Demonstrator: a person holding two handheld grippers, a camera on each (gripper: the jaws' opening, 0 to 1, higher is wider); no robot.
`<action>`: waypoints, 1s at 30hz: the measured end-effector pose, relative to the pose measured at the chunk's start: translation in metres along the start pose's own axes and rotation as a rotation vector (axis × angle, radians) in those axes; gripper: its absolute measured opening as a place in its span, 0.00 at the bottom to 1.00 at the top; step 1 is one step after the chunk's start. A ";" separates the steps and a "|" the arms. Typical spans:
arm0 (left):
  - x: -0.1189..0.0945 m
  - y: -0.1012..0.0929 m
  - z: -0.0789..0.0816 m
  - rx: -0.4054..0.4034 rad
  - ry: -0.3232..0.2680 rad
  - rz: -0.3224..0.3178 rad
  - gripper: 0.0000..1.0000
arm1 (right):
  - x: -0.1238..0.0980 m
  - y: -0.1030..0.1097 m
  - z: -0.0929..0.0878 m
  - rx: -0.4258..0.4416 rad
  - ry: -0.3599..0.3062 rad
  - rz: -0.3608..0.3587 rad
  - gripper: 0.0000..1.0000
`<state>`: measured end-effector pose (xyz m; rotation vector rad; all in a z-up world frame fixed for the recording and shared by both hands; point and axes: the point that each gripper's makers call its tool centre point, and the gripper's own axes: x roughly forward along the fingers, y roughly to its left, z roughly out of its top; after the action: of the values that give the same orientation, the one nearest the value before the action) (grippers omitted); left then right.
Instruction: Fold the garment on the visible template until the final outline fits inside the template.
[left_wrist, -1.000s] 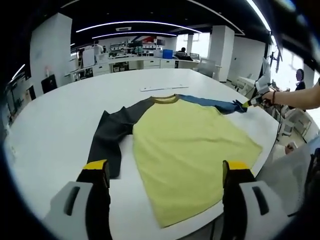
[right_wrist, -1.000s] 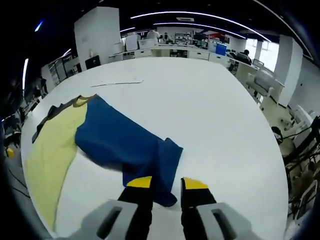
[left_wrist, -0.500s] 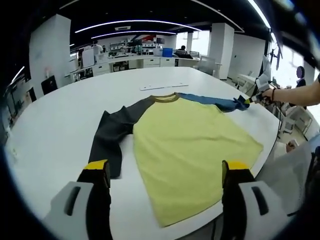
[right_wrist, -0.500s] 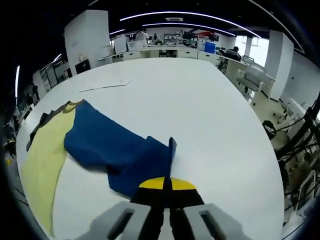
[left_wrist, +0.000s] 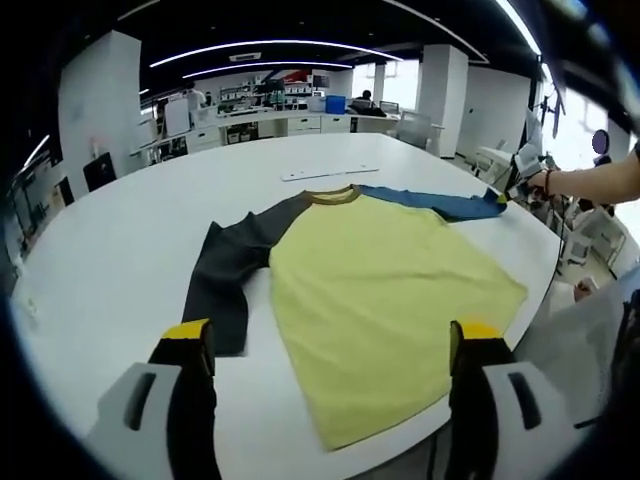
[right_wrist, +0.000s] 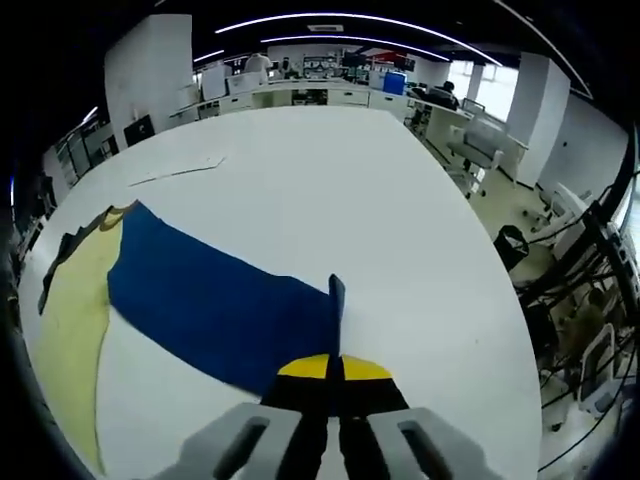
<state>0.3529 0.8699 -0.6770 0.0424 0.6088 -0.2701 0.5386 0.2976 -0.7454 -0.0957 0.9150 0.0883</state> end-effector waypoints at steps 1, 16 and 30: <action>-0.001 0.000 0.000 0.001 -0.002 0.000 0.96 | -0.001 0.000 -0.002 0.007 0.004 -0.001 0.00; -0.008 0.000 -0.001 0.017 -0.003 -0.006 0.99 | -0.009 0.006 -0.003 0.088 0.029 0.001 0.00; -0.013 -0.001 -0.003 0.012 -0.005 -0.012 0.99 | -0.015 0.034 0.020 0.100 0.019 0.050 0.00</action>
<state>0.3409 0.8724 -0.6718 0.0498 0.6029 -0.2858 0.5416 0.3332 -0.7230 0.0198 0.9389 0.0882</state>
